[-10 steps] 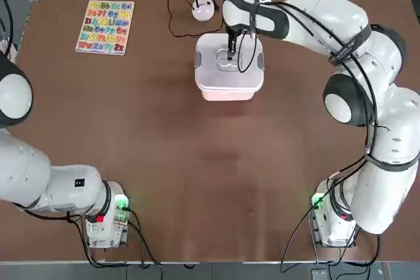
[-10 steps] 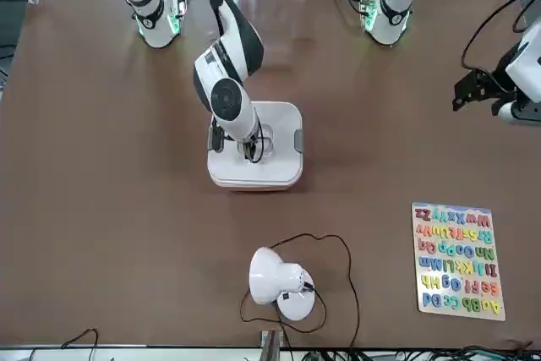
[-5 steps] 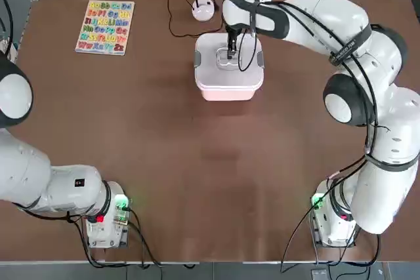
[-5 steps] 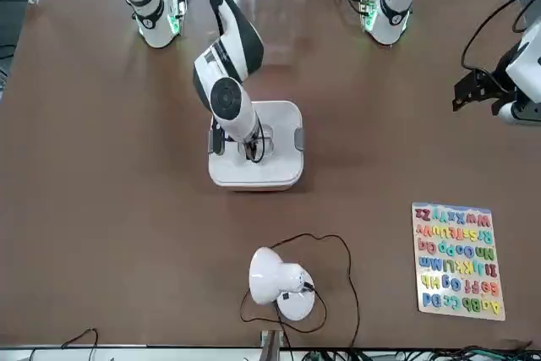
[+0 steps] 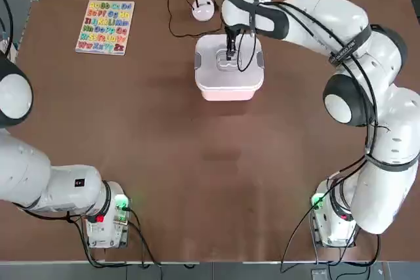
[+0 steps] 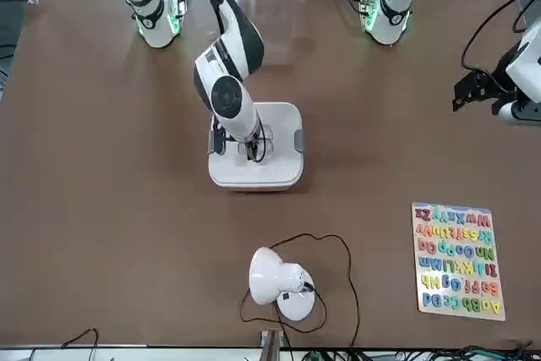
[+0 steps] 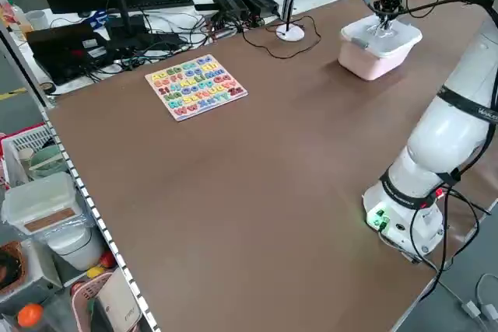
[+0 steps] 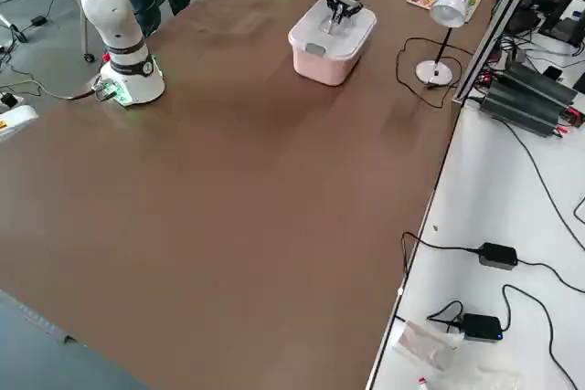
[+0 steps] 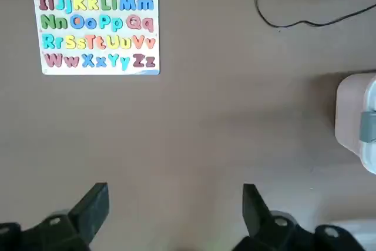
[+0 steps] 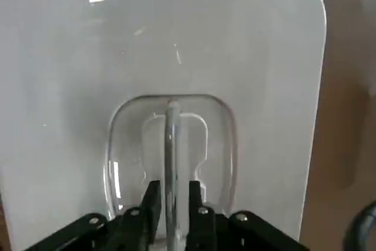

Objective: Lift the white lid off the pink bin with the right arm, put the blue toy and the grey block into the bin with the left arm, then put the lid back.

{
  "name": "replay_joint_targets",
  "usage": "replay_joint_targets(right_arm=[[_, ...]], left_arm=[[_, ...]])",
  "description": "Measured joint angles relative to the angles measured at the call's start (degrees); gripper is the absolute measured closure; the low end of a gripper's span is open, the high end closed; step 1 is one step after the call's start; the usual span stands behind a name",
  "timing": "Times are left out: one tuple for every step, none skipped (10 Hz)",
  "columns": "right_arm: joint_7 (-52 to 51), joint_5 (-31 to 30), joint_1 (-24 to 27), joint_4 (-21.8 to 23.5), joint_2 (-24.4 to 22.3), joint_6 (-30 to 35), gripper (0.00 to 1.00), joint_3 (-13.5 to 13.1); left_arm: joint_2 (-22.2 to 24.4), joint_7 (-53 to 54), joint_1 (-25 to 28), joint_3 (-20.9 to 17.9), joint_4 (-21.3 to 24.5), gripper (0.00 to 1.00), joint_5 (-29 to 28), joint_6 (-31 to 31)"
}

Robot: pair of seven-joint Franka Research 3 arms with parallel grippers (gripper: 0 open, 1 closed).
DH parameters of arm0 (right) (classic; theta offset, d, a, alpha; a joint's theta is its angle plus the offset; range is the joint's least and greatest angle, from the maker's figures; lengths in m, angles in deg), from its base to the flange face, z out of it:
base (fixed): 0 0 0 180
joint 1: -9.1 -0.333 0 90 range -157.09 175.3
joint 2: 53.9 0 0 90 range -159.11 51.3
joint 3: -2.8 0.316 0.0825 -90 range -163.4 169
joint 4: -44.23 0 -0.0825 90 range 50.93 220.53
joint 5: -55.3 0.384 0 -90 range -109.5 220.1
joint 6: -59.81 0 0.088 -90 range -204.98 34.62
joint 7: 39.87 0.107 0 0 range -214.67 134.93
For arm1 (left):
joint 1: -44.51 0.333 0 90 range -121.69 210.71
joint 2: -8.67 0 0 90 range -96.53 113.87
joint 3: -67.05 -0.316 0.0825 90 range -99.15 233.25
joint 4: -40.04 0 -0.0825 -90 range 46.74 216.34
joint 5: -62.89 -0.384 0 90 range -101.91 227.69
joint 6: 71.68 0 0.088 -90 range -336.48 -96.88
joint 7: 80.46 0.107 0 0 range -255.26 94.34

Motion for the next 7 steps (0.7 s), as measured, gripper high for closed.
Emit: replay_joint_targets(right_arm=[[0.0, 0.0, -0.1, -0.1, 0.0, 0.0, 0.5, 0.0], [0.0, 0.0, -0.1, -0.1, 0.0, 0.0, 0.37, 0.0], [-0.1, 0.0, -0.1, -0.1, 0.0, 0.0, 0.21, 0.0], [-0.2, 0.0, -0.1, -0.1, 0.0, 0.0, 0.04, 0.0], [-0.2, 0.0, -0.1, -0.2, 0.0, 0.0, 0.0, -0.1], [-0.2, -0.2, 0.0, -0.7, 0.0, 0.3, 0.0, -0.2], [-0.3, -1.0, 0.0, -1.6, -0.1, 1.5, 0.0, -0.5]], left_arm=[[0.0, -0.4, 0.0, 0.0, 0.0, 0.0, 0.0, 0.0], [0.0, -0.8, 0.0, 0.1, 0.0, 0.0, 0.0, 0.0], [0.0, -1.0, -0.1, 0.1, 0.0, 0.0, 0.0, 0.0], [0.0, -1.1, -0.1, 0.1, 0.0, 0.0, 0.0, 0.0], [0.0, -1.1, -0.1, 0.1, 0.0, 0.0, 0.0, 0.0], [0.0, -1.1, -0.1, 0.1, 0.0, 0.0, 0.0, -0.1], [0.0, -1.1, 0.0, 0.1, -0.1, 0.0, 0.0, -0.4]])
